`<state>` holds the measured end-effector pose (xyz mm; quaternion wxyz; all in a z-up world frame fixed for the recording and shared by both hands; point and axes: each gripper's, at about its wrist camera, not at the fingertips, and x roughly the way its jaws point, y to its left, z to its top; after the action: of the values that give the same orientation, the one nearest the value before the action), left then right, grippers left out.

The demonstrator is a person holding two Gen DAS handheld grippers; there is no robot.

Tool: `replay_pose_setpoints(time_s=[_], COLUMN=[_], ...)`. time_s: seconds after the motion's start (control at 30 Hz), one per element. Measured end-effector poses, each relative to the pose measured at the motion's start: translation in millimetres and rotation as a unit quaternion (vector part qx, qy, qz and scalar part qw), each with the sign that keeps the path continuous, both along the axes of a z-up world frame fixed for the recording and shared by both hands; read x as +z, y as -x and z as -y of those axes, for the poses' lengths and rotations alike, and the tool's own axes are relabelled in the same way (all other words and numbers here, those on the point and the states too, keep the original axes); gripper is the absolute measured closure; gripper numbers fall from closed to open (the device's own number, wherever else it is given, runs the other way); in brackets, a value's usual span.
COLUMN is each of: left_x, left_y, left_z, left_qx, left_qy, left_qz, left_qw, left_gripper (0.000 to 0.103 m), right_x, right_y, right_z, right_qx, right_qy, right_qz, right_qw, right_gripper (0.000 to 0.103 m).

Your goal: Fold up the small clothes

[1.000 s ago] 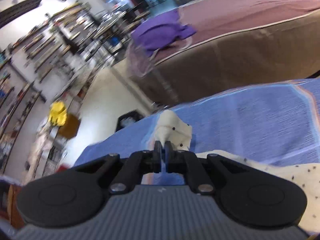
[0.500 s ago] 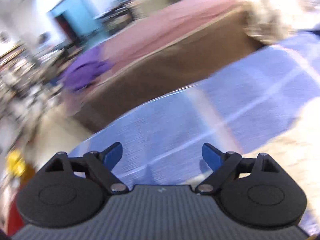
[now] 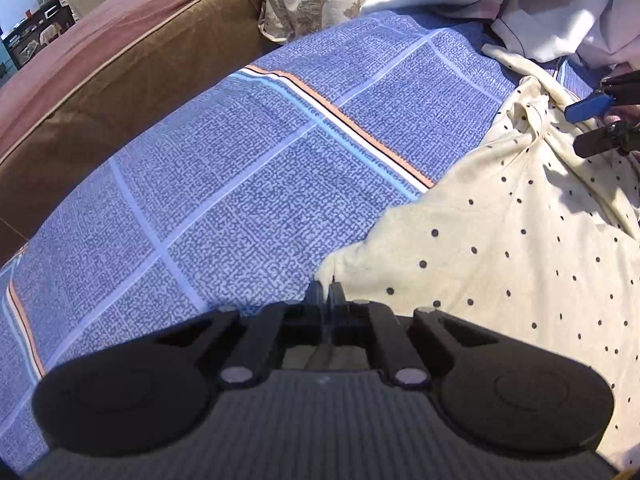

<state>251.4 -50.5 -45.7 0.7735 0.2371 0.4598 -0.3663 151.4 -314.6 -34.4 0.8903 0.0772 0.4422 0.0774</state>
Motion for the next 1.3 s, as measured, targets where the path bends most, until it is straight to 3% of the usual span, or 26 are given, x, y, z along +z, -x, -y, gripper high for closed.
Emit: replay_pose_setpoints(time_s=[0.1, 0.13, 0.2, 0.23, 0.3, 0.33, 0.4, 0.5, 0.57, 0.6, 0.63, 0.73, 0.87, 0.93, 1.03, 1.07, 1.2, 1.3], left_x=[18.0, 26.7, 41.9, 47.0, 52.9, 51.0, 46.2, 42.4, 36.9, 32.1, 27.7, 21.8, 22.5, 28.0, 41.9, 45.3, 52.7, 47.6], left_y=[-9.1, -16.4, -33.4, -44.4, -59.9, -69.2, -78.8, -74.8, -67.1, -61.8, -56.4, -33.2, -20.0, -18.7, -12.5, -8.6, 17.7, 51.3], left_z=[-23.8, -34.9, -64.0, -84.9, -115.2, -125.8, -146.0, -153.4, -144.5, -135.0, -126.3, -107.8, -110.7, -115.1, -111.3, -105.9, -72.9, -45.7], left_qx=[0.051, 0.083, 0.143, 0.188, 0.254, 0.267, 0.283, 0.275, 0.238, 0.218, 0.198, 0.150, 0.143, 0.160, 0.164, 0.157, 0.114, 0.065], left_qy=[0.066, 0.082, 0.106, 0.120, 0.092, 0.072, 0.080, 0.081, 0.074, 0.059, 0.042, 0.007, -0.023, -0.028, -0.016, -0.010, 0.022, 0.037], left_qz=[-0.007, 0.009, 0.039, 0.042, 0.082, 0.083, 0.049, 0.047, 0.046, 0.043, 0.043, 0.084, 0.097, 0.100, 0.111, 0.111, 0.076, 0.032], left_qw=[0.9965, 0.9931, 0.9832, 0.9739, 0.9592, 0.9576, 0.9544, 0.9569, 0.9674, 0.9732, 0.9783, 0.9850, 0.9847, 0.9816, 0.9801, 0.9813, 0.9903, 0.9967], left_gripper=[0.101, 0.101, 0.101, 0.101, 0.101, 0.098, 0.093, 0.081, 0.047, 0.025, 0.021, 0.021, 0.016, 0.014, 0.006, 0.005, 0.002, 0.001], right_x=[-2.3, -2.2, -0.4, 0.9, 3.5, 4.7, 4.5, 2.3, 1.7, 0.4, -1.4, -4.7, 18.5, 33.8, 45.9, 47.6, 34.2, 8.3], right_y=[-5.4, -7.2, -11.0, -12.5, -15.7, -17.1, -22.2, -33.1, -42.1, -47.9, -53.6, -62.9, -46.0, -35.5, -26.5, -25.5, -32.7, -44.4], right_z=[0.1, -0.9, -3.3, -5.2, -11.3, -14.6, -21.2, -28.2, -28.6, -27.9, -26.7, -20.2, 7.3, 22.2, 44.0, 51.8, 69.3, 62.1], right_qx=[-0.005, -0.004, 0.001, 0.006, 0.023, 0.033, 0.053, 0.064, 0.061, 0.059, 0.056, 0.025, -0.012, -0.040, -0.051, -0.060, -0.062, -0.068], right_qy=[0.001, 0.004, 0.011, 0.016, 0.034, 0.048, 0.071, 0.105, 0.126, 0.130, 0.136, 0.165, 0.121, 0.150, 0.235, 0.241, 0.152, 0.167], right_qz=[0.002, 0.005, 0.015, 0.019, 0.027, 0.033, 0.037, 0.042, 0.051, 0.049, 0.046, 0.037, 0.054, 0.058, 0.048, 0.044, 0.005, -0.030], right_qw=[1.000, 1.000, 1.000, 1.000, 0.999, 0.998, 0.995, 0.992, 0.989, 0.988, 0.988, 0.985, 0.991, 0.986, 0.969, 0.968, 0.986, 0.983], right_gripper=[0.000, 0.000, 0.000, 0.000, 0.000, 0.000, 0.000, 0.000, 0.000, 0.000, 0.000, 0.000, 0.000, 0.000, 0.000, 0.005, 0.017, 0.014])
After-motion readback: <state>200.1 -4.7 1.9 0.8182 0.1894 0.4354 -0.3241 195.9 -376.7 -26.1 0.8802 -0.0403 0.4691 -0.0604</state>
